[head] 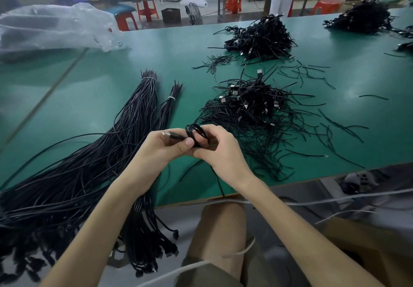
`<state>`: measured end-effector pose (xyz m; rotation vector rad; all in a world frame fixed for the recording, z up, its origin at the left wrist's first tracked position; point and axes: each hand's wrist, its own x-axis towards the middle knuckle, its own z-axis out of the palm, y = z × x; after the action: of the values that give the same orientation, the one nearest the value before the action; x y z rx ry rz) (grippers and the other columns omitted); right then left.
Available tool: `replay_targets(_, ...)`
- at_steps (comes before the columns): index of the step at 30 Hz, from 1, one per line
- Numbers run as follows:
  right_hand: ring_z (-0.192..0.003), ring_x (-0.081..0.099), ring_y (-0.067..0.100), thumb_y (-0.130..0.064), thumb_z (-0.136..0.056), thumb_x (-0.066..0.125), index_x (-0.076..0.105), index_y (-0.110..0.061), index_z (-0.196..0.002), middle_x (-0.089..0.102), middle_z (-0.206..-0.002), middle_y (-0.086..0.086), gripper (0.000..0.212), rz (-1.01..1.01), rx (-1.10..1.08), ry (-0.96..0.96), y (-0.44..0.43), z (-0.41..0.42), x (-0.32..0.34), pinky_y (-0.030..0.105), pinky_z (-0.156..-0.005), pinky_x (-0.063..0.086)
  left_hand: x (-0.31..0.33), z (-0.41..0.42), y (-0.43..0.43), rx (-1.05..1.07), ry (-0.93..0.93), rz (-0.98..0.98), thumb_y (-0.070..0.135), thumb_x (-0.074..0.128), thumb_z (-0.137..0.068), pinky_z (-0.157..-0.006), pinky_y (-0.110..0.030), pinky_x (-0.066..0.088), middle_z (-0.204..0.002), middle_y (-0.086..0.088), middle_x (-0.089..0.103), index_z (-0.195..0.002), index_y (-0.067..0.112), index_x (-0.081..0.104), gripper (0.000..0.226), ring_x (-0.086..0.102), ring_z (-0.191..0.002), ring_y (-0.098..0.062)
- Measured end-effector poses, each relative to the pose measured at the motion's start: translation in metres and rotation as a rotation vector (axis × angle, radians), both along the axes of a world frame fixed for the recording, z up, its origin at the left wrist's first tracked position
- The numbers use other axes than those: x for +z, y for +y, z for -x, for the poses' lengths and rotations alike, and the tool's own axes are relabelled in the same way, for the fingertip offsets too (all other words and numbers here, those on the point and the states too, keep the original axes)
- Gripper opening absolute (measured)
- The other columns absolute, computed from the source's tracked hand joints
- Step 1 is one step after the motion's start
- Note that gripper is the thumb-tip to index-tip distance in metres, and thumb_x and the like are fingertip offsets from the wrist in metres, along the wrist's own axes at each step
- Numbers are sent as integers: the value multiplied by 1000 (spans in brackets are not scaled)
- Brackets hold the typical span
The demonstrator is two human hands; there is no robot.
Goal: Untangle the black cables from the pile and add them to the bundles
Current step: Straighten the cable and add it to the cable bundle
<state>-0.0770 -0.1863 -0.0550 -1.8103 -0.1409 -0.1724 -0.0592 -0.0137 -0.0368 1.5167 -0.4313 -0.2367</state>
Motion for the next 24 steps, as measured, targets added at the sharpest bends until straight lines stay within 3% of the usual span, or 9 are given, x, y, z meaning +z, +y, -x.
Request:
replay_targets(3, -96, 61, 19, -12, -80, 84, 69, -13, -107, 64, -104, 5, 31, 145, 5, -55, -3, 1, 3, 35, -89, 50, -5, 1, -3, 99, -47, -19, 4, 69, -89, -89, -31, 58, -99, -18, 77, -103, -6, 74, 18, 72, -90, -25)
replay_targets(5, -89, 62, 20, -16, -77, 87, 69, -13, -101, 68, -97, 3, 30, 165, 41, -31, -5, 2, 4, 33, -83, 49, -8, 2, -5, 128, -61, -38, 2, 70, -88, -72, -25, 56, -88, -10, 77, -99, -3, 75, 13, 67, -74, -17)
replay_targets(7, -76, 59, 16, -20, -74, 90, 69, -13, -96, 70, -86, -1, 31, 149, 66, 16, -7, 3, 3, 34, -75, 49, -10, 1, -5, 133, -73, -77, 1, 73, -86, -64, -21, 52, -85, -3, 78, -96, -1, 76, 11, 65, -70, -11)
replay_targets(11, -71, 54, 13, -25, -73, 91, 65, -12, -93, 68, -82, 6, 35, 146, 99, 45, -11, 3, -1, 42, -70, 51, -10, -1, -3, 140, -71, -137, 17, 78, -74, -66, -21, 53, -87, -3, 80, -91, 8, 80, 20, 69, -74, -9)
replay_targets(15, -74, 63, 14, -27, -79, 87, 61, -15, -98, 71, -88, 4, 34, 144, 145, 50, -11, 5, -3, 35, -71, 54, -10, -1, -3, 151, -99, -168, 19, 79, -74, -73, -21, 58, -88, -3, 80, -90, 19, 81, 16, 74, -80, -11)
replay_targets(18, -78, 74, 20, -18, -87, 81, 57, -9, -103, 75, -91, 8, 30, 64, 168, 85, -9, 7, -3, 35, -66, 60, -10, 0, -4, 152, -170, -237, 15, 78, -82, -72, -16, 56, -87, 3, 80, -93, 20, 79, 12, 74, -77, -5)
replay_targets(24, -63, 70, 24, -16, -91, 73, 57, -10, -103, 76, -88, 3, 21, 77, 148, 108, -7, 10, -6, 32, -50, 51, -9, 1, -5, 180, -164, -246, 31, 78, -78, -66, -23, 58, -81, -2, 79, -87, 27, 78, 10, 71, -69, -12)
